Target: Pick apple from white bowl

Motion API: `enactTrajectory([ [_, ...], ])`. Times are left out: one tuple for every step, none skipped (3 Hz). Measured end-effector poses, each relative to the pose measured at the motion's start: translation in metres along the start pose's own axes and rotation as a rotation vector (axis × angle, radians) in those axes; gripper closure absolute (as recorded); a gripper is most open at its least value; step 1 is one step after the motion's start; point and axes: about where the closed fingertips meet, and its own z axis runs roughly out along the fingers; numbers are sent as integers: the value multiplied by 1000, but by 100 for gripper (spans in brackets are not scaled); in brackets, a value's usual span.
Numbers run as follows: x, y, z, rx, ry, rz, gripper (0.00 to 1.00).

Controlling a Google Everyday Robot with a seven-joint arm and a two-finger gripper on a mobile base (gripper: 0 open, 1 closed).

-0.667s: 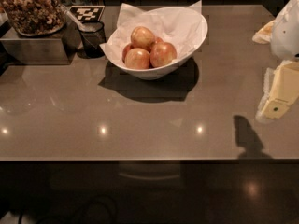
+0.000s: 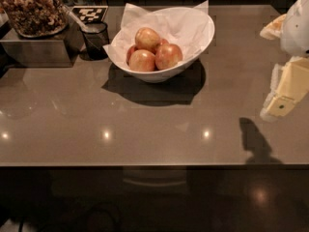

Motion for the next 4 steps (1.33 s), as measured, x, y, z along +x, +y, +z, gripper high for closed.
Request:
enactTrajectory([
  [-11,-20,-10,47,-127,29,0],
  [-32,-50,-27,88,-306,85,0],
  [-68,-84,-41,90,-446,122,0],
  [-72,-86,-50,103,-460,116,0],
])
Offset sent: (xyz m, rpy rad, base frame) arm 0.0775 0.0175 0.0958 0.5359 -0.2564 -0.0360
